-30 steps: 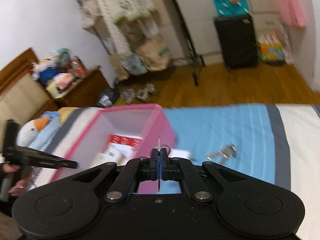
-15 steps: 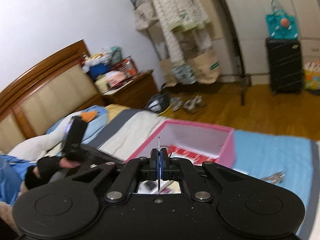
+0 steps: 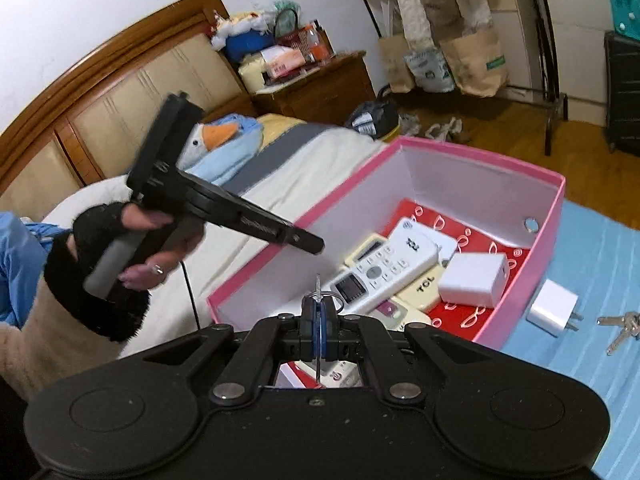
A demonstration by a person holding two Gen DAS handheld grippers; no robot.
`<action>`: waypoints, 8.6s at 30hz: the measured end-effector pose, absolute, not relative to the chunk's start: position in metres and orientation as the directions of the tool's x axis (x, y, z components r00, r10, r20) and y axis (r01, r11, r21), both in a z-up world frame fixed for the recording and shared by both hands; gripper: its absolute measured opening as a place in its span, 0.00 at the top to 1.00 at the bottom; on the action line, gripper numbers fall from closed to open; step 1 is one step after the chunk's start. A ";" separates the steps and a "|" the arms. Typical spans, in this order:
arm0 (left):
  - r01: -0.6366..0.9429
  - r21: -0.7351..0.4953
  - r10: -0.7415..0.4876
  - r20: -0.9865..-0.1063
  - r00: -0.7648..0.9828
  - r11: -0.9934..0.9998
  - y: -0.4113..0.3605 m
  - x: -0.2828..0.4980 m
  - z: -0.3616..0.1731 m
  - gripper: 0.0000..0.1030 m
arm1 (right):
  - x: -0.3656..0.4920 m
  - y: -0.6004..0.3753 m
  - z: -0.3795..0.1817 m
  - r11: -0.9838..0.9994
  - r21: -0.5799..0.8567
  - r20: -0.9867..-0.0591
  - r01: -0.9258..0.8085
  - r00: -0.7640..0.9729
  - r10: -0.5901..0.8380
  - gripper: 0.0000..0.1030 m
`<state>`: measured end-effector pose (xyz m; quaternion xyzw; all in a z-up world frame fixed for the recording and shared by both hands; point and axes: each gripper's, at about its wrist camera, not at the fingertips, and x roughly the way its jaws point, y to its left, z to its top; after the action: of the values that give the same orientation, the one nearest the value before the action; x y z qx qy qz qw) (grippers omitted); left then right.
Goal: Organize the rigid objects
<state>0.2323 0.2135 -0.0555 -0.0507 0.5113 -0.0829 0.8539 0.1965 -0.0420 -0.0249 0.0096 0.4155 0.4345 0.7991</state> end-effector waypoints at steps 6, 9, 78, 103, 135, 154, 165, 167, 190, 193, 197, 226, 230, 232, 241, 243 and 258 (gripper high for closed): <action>0.091 -0.178 -0.200 -0.863 0.464 0.980 0.214 0.232 -0.056 0.91 | 0.208 -0.032 -0.034 0.640 0.334 -0.690 -0.691 0.283 0.666 0.96; 0.094 -0.178 -0.201 -0.862 0.465 0.980 0.215 0.232 -0.056 0.91 | 0.215 -0.021 -0.038 0.658 0.273 -0.724 -0.702 0.300 0.621 0.96; 0.102 -0.145 -0.175 -0.878 0.446 0.984 0.210 0.239 -0.063 0.91 | 0.299 -0.186 -0.083 0.949 0.213 -0.693 -0.232 0.649 0.314 0.94; 0.098 -0.165 -0.191 -0.871 0.452 0.981 0.212 0.235 -0.062 0.91 | 0.234 -0.099 0.035 0.853 0.196 -0.495 -0.484 0.702 0.512 0.94; 0.096 -0.190 -0.213 -0.865 0.455 0.977 0.216 0.233 -0.063 0.91 | 0.296 0.038 -0.050 0.759 0.195 -0.780 -0.621 0.371 0.504 0.94; 0.095 -0.197 -0.219 -0.864 0.454 0.976 0.218 0.234 -0.064 0.91 | 0.293 -0.008 -0.024 0.835 0.113 -0.729 -0.539 0.526 0.438 0.75; 0.089 -0.182 -0.203 -0.870 0.450 0.979 0.215 0.236 -0.062 0.91 | 0.265 -0.134 -0.002 0.932 0.174 -0.682 -0.317 0.644 0.347 0.56; 0.085 -0.173 -0.193 -0.870 0.454 0.981 0.214 0.236 -0.062 0.91 | 0.266 -0.151 -0.013 0.936 0.195 -0.697 -0.295 0.629 0.343 0.56; 0.106 -0.128 -0.161 -0.886 0.434 0.986 0.207 0.240 -0.062 0.92 | 0.323 -0.077 -0.106 0.427 -0.128 -0.904 -0.895 0.282 0.320 0.38; 0.102 -0.134 -0.165 -0.887 0.432 0.986 0.208 0.240 -0.062 0.92 | 0.329 -0.065 -0.110 0.386 -0.129 -0.921 -0.914 0.254 0.295 0.39; 0.103 -0.134 -0.166 -0.887 0.431 0.986 0.209 0.241 -0.063 0.92 | 0.338 -0.051 -0.109 0.388 -0.068 -0.950 -0.919 0.179 0.256 0.49; 0.104 -0.157 -0.187 -0.882 0.433 0.982 0.212 0.238 -0.065 0.92 | 0.228 -0.023 0.039 0.592 0.009 -0.795 -0.806 0.354 0.493 0.50; 0.103 -0.162 -0.191 -0.881 0.433 0.981 0.213 0.238 -0.065 0.92 | 0.238 0.011 0.009 0.496 -0.053 -0.884 -0.867 0.272 0.380 0.50; 0.102 -0.168 -0.196 -0.880 0.433 0.980 0.213 0.239 -0.066 0.92 | 0.247 0.024 -0.005 0.446 -0.094 -0.922 -0.890 0.246 0.297 0.50; 0.106 -0.184 -0.212 -0.875 0.435 0.977 0.217 0.238 -0.065 0.92 | 0.261 0.042 -0.045 0.350 -0.137 -0.973 -0.927 0.192 0.129 0.50; 0.108 -0.184 -0.213 -0.874 0.436 0.977 0.218 0.238 -0.065 0.92 | 0.257 0.044 -0.046 0.317 -0.134 -0.979 -0.939 0.175 0.104 0.50; 0.105 -0.181 -0.209 -0.878 0.432 0.978 0.216 0.240 -0.067 0.91 | 0.243 0.018 -0.024 0.442 -0.139 -0.936 -0.886 0.263 0.233 0.44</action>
<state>0.2398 0.2164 -0.0666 -0.0493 0.5249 -0.0929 0.8447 0.2430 0.0175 -0.0238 -0.3531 0.4628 0.3931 0.7118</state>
